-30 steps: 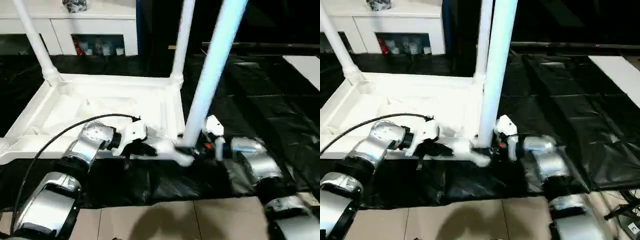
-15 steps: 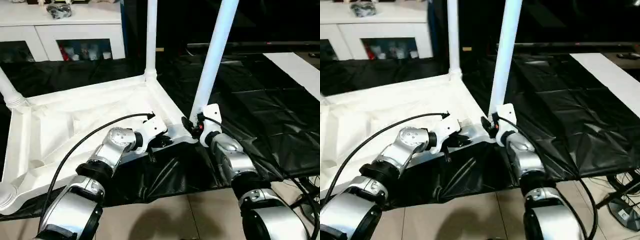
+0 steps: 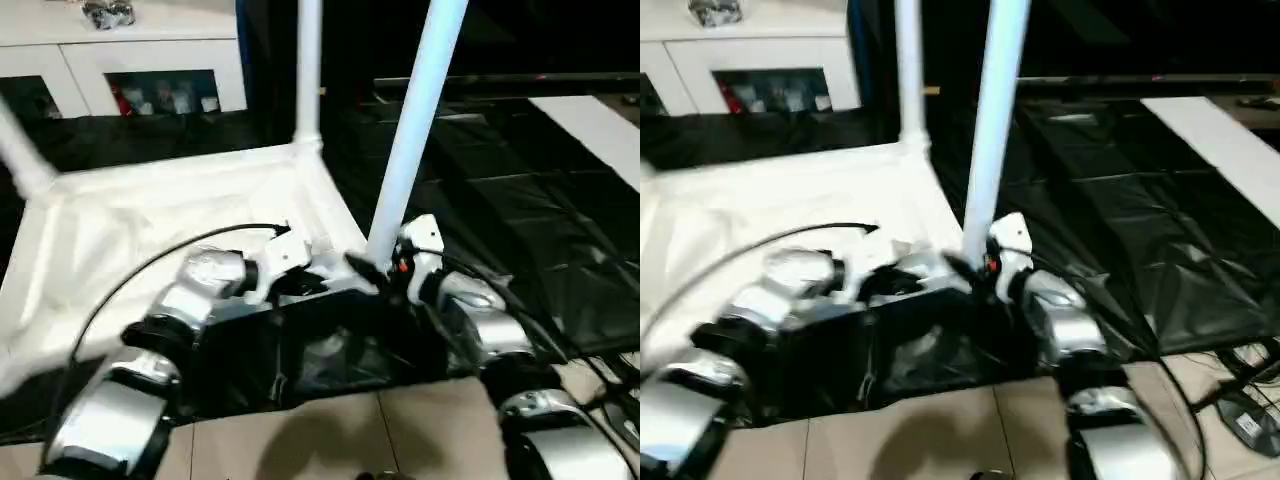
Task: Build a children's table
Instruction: Rotate leg to tighten
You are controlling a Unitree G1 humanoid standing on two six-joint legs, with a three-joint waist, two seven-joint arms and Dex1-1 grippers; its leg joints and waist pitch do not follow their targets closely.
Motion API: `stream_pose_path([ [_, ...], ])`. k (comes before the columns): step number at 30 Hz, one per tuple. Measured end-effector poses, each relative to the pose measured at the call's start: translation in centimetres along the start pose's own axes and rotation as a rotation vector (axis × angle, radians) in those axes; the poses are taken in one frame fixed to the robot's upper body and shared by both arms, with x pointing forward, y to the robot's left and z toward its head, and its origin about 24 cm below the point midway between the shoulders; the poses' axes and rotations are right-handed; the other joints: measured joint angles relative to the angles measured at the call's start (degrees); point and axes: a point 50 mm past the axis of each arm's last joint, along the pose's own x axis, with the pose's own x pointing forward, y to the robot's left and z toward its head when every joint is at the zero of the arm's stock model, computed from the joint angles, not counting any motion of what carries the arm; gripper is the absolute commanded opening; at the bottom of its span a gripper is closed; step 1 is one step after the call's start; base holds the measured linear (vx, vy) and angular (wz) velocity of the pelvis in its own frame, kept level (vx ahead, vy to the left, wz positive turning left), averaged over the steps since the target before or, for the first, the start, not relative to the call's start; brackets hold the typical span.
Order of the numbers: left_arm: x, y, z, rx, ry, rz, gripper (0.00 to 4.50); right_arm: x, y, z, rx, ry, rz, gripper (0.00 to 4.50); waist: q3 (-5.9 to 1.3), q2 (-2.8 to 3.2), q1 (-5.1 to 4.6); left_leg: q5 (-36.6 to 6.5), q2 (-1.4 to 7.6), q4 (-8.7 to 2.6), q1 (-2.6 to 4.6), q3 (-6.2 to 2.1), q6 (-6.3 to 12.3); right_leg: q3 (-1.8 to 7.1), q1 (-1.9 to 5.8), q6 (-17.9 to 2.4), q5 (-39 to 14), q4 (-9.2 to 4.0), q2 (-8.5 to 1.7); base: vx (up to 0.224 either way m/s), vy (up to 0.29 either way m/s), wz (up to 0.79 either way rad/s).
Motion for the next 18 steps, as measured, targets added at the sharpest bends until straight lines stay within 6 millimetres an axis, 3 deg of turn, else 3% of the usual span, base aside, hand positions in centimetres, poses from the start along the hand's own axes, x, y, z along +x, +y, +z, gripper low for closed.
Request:
stream_pose_path([
  [5,-0.7,-0.3,-0.2,0.013,0.006,-0.081,0.00,-1.2,0.3,0.1,-0.048,0.065,0.183,3.65,0.00,-0.01,1.24,-0.12,0.06,0.04,-0.02,0.12,0.17,0.06,-0.07,-0.25,-0.60,0.55,-0.01,0.010,-0.002,0.00],
  [18,-1.3,-0.6,-0.4,0.036,0.027,-0.165,0.00,-1.8,0.7,0.1,-0.009,0.090,0.304,2.61,-0.01,-0.02,2.26,-0.29,0.05,0.12,0.19,0.18,-0.17,0.17,0.09,-0.26,-0.59,0.63,-0.01,0.000,0.000,0.00],
])
